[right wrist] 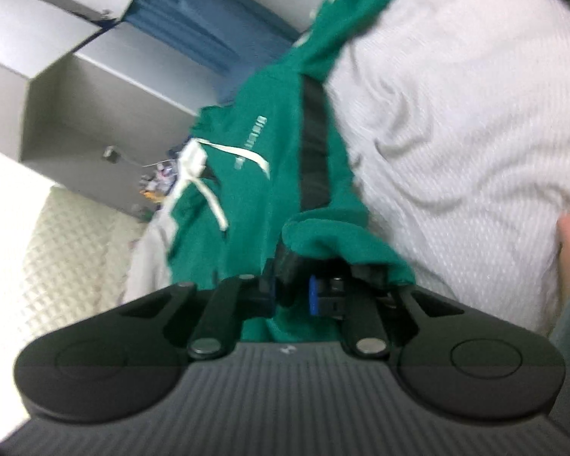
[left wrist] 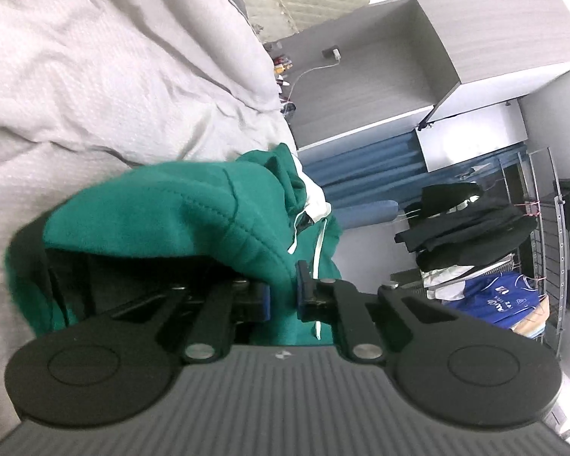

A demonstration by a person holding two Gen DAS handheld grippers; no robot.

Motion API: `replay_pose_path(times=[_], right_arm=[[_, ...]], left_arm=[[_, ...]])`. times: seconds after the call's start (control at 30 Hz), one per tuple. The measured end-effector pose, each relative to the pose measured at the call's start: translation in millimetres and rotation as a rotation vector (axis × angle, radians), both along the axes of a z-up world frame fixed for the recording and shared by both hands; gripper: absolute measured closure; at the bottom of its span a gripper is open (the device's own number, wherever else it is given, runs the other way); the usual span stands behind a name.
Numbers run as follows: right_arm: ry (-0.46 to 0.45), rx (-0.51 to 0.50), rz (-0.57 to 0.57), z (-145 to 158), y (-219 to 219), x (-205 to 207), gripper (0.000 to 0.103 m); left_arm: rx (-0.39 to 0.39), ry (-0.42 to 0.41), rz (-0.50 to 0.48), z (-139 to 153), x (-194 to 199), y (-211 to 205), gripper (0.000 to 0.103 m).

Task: Fold large clothes

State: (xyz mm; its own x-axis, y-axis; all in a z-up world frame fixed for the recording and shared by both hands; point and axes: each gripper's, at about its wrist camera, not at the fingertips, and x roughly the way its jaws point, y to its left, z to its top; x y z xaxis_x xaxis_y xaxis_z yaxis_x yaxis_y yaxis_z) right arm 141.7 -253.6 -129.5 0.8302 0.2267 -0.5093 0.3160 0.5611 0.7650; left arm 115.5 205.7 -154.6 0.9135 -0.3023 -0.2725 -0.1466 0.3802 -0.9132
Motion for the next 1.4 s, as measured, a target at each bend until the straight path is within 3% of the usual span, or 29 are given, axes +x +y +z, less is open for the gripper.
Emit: replay_pose_path(times=[0.1,0.23,0.43,0.57,0.83,0.87,0.9,0.93,1.13,1.4], right_arm=[[-0.006,-0.041,0.037,21.0,-9.8,-11.5,0.086],[0.029,-0.133,0.067,37.5,-23.8,-20.9,0.086],[0.134,-0.247,0.133,33.7,-30.0,-26.1,0.085],[0.158,-0.308,0.175,35.7,-24.8,-25.4,0.082],[0.121,-0.419,0.241,61.1,-28.2,-46.4,0.070],[0.111,-0.425,0.241,65.0,-29.1,-48.8,0.059],[0.095,-0.430,0.252,68.1,-29.4,-50.0,0.048],[0.082,-0.435,0.260,70.6,-28.1,-50.8,0.046],[0.032,-0.426,0.346,68.7,-1.1,-30.5,0.047],[-0.023,-0.475,0.401,59.7,60.6,23.6,0.047]], left_arm=[[0.021,0.027,-0.020,13.4,-9.5,-5.9,0.090],[0.107,0.080,-0.059,24.9,-40.4,-13.6,0.093],[0.243,0.193,-0.111,36.6,-66.4,-24.2,0.094],[0.294,0.238,-0.139,38.9,-69.1,-31.6,0.094],[0.493,0.171,-0.194,69.2,-92.9,-42.6,0.089],[0.526,0.145,-0.193,75.2,-96.4,-44.5,0.086],[0.565,0.115,-0.194,80.5,-99.6,-47.1,0.076],[0.611,0.095,-0.192,86.3,-101.9,-51.3,0.071],[0.730,0.034,-0.218,102.1,-83.7,-76.0,0.069],[0.841,-0.003,-0.223,122.7,-21.4,-108.3,0.067]])
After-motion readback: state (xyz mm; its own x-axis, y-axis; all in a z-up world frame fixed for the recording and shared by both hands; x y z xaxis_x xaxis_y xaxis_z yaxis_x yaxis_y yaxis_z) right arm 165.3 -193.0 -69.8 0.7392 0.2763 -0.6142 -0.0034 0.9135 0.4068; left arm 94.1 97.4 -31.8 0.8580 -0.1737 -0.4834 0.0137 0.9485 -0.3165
